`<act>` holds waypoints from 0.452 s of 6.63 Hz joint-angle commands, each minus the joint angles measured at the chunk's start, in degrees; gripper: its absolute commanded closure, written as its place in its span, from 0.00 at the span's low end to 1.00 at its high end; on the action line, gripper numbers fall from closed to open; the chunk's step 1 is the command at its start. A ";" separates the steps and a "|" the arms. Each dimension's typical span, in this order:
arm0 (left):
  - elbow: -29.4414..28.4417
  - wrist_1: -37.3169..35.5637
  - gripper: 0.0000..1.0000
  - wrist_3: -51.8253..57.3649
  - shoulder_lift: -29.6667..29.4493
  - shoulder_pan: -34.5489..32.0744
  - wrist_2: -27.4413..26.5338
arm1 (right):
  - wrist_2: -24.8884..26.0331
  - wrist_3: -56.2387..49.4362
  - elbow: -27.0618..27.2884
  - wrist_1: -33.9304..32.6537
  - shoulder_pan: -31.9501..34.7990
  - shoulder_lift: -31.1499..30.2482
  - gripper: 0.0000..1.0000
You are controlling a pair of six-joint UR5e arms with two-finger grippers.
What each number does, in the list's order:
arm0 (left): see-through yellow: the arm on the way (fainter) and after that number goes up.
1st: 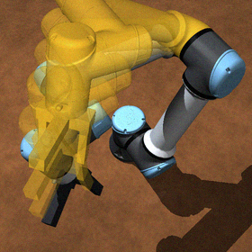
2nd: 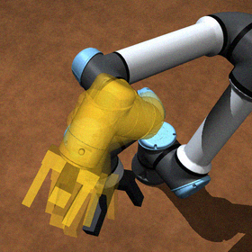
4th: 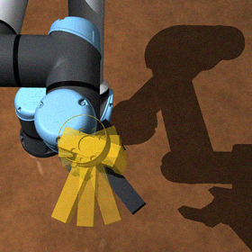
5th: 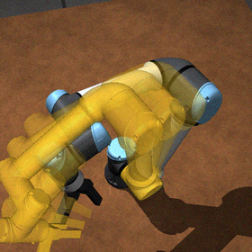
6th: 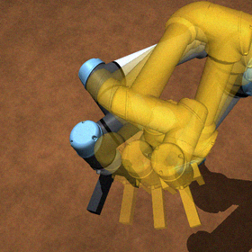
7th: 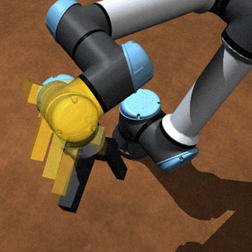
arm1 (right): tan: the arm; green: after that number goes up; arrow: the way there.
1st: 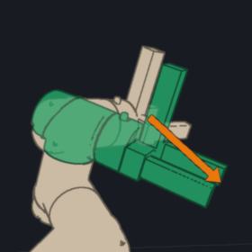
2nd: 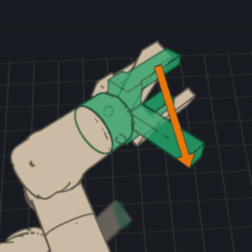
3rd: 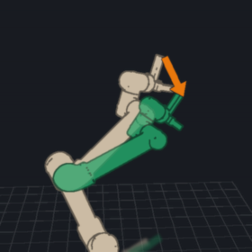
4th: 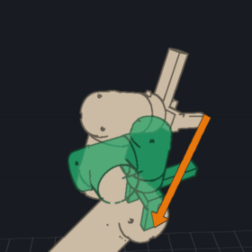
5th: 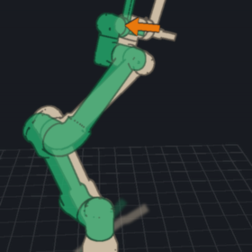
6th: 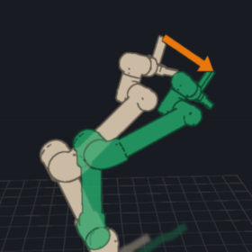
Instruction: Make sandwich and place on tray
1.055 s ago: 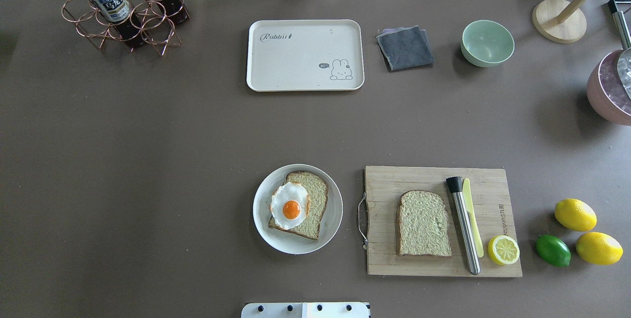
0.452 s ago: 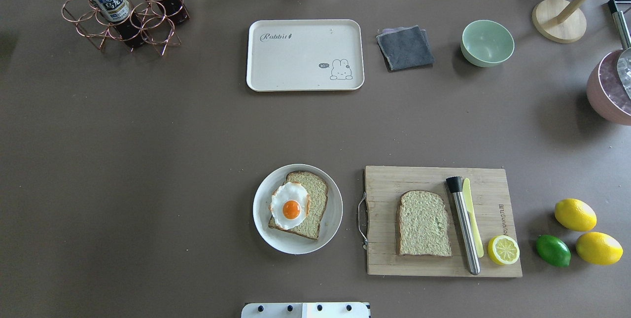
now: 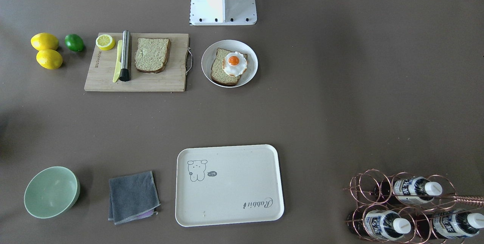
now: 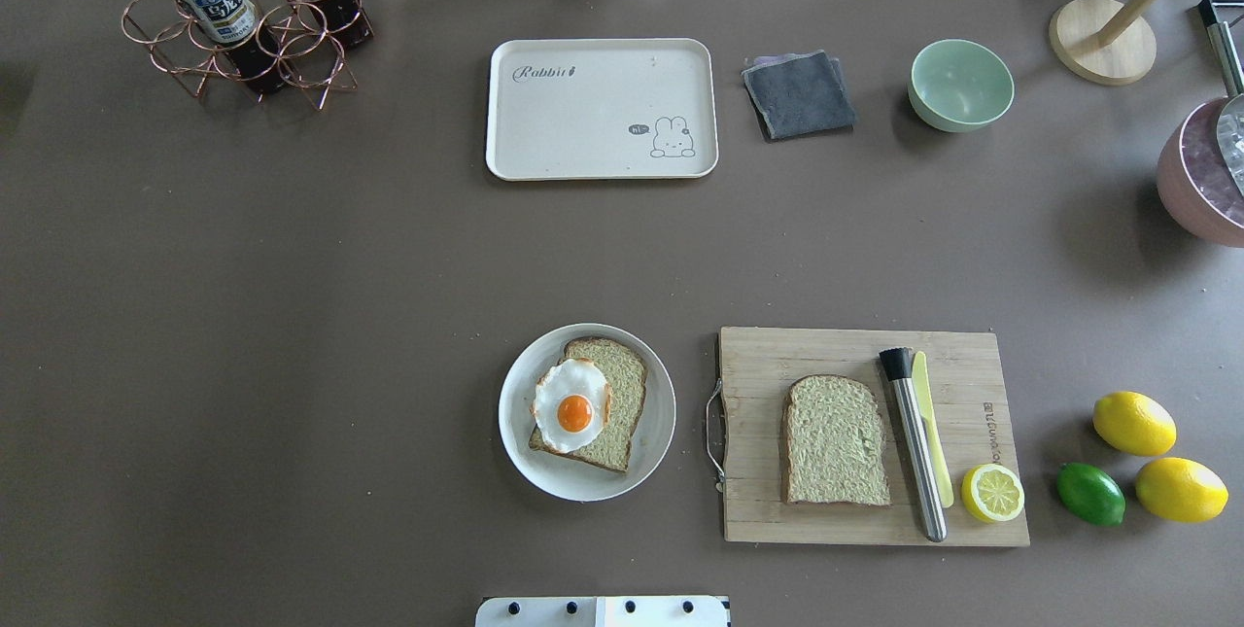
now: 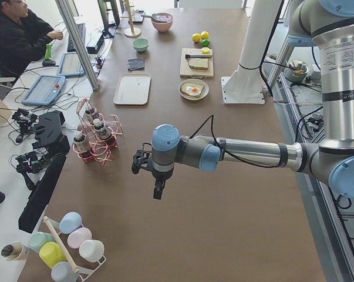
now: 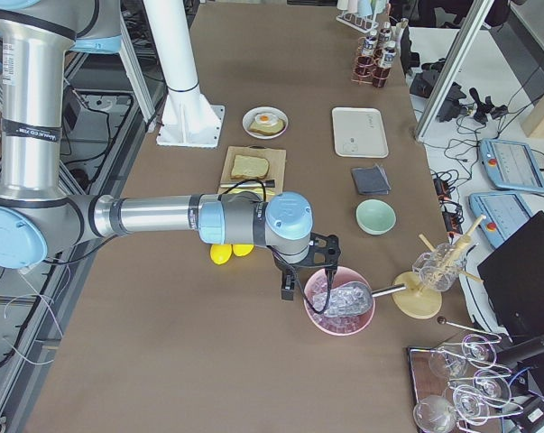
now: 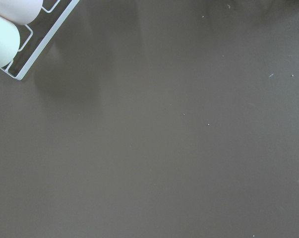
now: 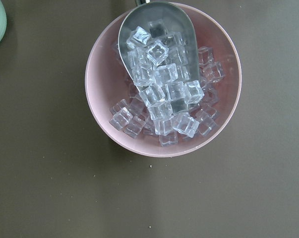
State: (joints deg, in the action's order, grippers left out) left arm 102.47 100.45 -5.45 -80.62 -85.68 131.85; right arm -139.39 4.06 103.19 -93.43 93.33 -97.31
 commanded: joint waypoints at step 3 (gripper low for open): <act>-4.01 4.05 0.02 0.17 -1.38 0.25 -0.27 | 0.00 -0.19 0.17 0.00 0.01 0.10 0.00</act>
State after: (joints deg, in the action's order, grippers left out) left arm 100.36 103.36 -5.26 -81.28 -85.64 131.72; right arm -139.41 4.07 103.29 -93.43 93.27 -97.21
